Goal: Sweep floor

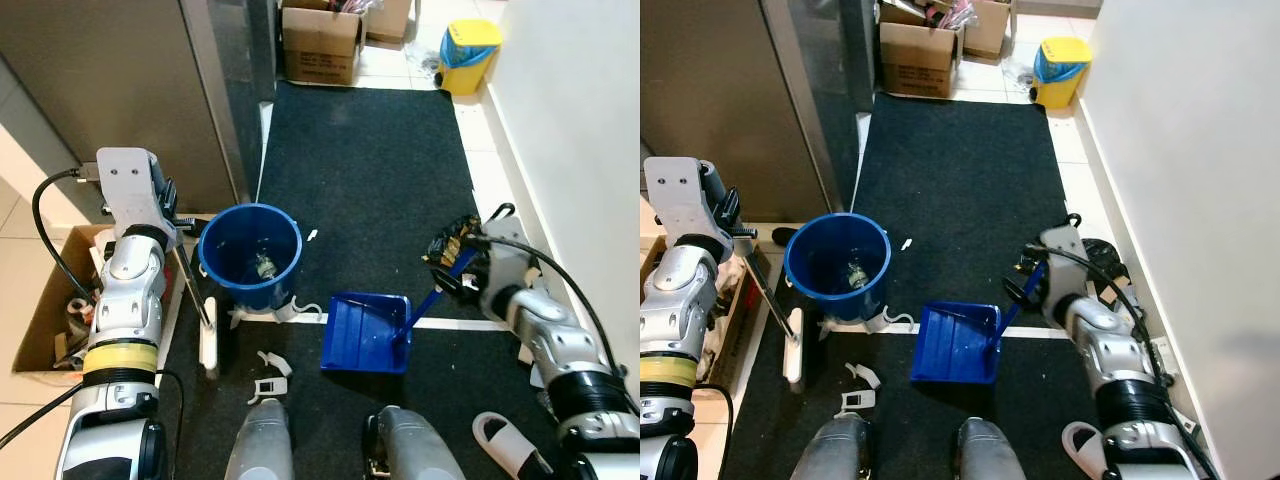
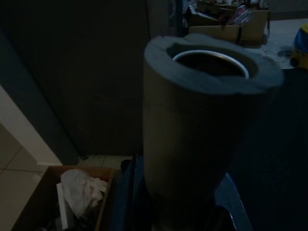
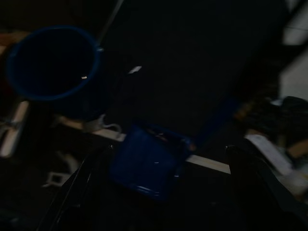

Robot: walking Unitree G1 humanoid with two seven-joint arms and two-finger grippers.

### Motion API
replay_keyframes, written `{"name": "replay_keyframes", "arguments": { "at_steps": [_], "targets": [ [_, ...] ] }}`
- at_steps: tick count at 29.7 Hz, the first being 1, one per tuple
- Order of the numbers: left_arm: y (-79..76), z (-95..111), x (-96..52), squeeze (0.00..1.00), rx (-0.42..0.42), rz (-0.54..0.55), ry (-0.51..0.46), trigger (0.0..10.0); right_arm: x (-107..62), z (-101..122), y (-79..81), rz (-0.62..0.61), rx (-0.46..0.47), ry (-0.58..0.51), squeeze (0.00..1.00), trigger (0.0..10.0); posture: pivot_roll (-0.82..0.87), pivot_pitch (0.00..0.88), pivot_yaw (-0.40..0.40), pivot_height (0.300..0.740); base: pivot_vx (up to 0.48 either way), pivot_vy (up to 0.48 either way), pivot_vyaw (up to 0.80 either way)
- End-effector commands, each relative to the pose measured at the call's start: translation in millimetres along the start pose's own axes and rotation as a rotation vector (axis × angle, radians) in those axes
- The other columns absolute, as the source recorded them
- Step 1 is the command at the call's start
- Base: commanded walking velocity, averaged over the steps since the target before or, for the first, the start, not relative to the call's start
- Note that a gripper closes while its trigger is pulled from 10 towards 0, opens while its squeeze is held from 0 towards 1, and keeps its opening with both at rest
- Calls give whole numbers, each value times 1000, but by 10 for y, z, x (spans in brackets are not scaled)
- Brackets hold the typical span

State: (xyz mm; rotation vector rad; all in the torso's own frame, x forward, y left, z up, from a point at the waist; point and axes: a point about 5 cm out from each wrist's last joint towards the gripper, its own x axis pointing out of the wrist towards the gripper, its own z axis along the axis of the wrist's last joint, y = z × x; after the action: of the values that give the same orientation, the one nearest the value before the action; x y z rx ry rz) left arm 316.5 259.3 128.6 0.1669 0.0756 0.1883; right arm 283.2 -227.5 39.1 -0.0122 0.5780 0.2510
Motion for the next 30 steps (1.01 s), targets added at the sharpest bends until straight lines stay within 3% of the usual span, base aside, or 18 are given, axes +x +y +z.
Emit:
{"name": "replay_keyframes", "arguments": {
  "at_steps": [1, 3, 5, 11, 17, 22, 30],
  "targets": [
    [-67, 97, 27, 0, 3, -12, -45, 10000, -8, 47, -95, -77, -4, -3, 0, 10000, 55, 25, -40, 740, 0, 0, 0],
    [-73, 100, 31, 0, 3, -13, -46, 10000, -4, 56, -118, -98, 1, -4, 0, 10000, 55, 25, -40, 740, 0, 0, 0],
    [-96, 108, 43, 0, 2, -20, -48, 10000, 45, 163, -189, -193, 63, -42, 0, 10000, 55, 25, -40, 740, 0, 0, 0],
    [-84, 128, 55, 0, 2, -19, -51, 10000, 141, 235, -194, -261, 124, -52, 0, 10000, 65, 36, -39, 740, 0, 0, 0],
    [-80, 121, 93, 0, 6, -15, -42, 10000, 226, 262, -159, -313, 102, -35, 0, 10000, 74, 56, -44, 740, 0, 0, 0],
    [-93, 174, 141, 0, 11, -17, -46, 10000, 257, 359, -215, -433, 158, -76, 0, 10000, 91, 70, -38, 740, 0, 0, 0],
    [-92, 193, 147, 0, 16, -21, -50, 10000, 268, 412, -255, -500, 187, -95, 0, 10000, 103, 70, -31, 740, 0, 0, 0]
  ]
}}
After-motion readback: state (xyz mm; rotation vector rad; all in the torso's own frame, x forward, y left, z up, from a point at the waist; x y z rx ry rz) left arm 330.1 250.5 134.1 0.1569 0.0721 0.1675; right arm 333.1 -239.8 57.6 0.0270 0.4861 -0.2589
